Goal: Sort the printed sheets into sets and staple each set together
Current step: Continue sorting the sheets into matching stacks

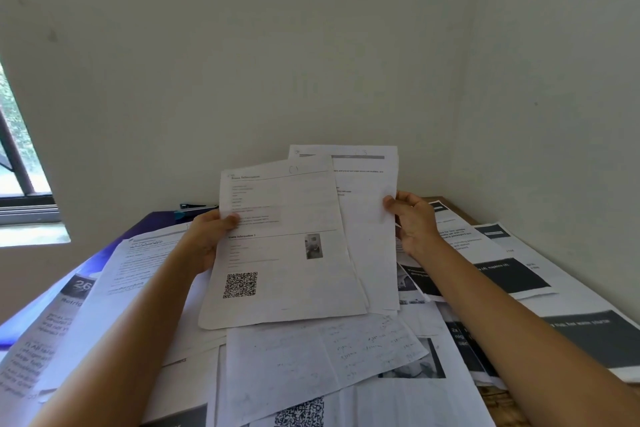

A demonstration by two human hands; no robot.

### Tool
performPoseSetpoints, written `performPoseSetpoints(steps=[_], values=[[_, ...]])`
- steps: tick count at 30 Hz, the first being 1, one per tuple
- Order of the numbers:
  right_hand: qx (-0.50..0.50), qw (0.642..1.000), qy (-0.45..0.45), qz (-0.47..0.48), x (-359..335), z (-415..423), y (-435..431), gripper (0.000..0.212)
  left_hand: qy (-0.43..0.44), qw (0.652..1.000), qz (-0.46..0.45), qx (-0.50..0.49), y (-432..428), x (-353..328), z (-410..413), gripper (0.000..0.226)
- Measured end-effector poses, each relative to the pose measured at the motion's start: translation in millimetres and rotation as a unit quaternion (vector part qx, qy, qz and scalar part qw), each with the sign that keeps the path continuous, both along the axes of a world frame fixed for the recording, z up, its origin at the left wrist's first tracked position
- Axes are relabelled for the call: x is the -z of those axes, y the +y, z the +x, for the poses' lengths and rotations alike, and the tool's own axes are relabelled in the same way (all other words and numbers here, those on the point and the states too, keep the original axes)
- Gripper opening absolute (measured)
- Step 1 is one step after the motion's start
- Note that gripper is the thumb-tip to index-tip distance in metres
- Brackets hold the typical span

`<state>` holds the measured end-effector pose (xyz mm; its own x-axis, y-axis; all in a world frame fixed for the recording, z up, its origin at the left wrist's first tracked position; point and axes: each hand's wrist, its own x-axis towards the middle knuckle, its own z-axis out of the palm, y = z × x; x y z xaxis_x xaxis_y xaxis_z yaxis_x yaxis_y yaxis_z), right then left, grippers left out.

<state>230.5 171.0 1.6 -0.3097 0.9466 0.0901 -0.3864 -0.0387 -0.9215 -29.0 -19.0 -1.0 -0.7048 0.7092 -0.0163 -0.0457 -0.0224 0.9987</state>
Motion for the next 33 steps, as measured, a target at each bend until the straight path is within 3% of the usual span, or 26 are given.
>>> performPoseSetpoints(steps=[18,33], values=[[-0.095,0.994,0.045,-0.04,-5,-10,-19,0.013,0.022,0.998,0.056,0.006,8,1,7,0.008],[-0.061,0.993,0.092,-0.04,-12,-4,-13,0.012,0.031,0.997,0.064,-0.014,5,2,0,0.011]])
